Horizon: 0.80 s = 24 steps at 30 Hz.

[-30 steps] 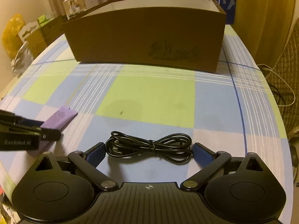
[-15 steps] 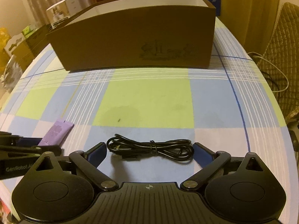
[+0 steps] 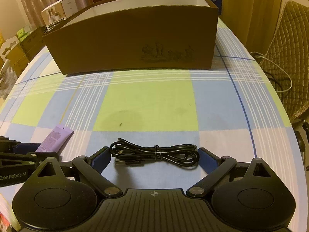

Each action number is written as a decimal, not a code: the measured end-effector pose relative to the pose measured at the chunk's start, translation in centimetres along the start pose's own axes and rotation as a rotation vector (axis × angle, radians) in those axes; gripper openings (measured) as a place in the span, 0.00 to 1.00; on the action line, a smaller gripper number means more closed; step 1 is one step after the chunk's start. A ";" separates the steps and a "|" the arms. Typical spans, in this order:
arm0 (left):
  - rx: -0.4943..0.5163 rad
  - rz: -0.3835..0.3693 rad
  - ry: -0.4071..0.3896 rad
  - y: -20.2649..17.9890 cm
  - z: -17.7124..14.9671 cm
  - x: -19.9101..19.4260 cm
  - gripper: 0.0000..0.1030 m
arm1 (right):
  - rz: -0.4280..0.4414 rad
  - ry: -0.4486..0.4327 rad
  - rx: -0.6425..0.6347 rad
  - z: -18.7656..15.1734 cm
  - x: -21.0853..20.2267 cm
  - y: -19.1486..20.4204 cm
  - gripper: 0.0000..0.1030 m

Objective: Organize objects
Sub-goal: 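Carry the purple tube and black cable over the box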

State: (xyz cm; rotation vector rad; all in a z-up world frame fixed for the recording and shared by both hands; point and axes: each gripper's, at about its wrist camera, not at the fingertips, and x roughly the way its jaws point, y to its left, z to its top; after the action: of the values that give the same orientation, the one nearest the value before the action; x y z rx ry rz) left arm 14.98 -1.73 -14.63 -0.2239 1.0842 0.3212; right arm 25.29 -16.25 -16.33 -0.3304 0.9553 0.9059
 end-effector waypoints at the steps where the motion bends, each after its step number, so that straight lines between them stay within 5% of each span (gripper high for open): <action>1: 0.001 -0.001 -0.001 0.2 0.0 -0.1 0.28 | 0.002 0.001 0.004 0.0 -0.1 -0.1 0.90; 24: -0.004 -0.048 -0.129 2.5 5.1 -5.2 0.28 | 0.091 -0.127 0.001 4.3 -3.9 1.5 0.90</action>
State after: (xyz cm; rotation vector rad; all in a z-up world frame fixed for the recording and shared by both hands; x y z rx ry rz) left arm 16.08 1.52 -7.68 -0.2291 0.9500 0.2907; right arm 25.46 -14.77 -10.52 -0.2272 0.8587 0.9977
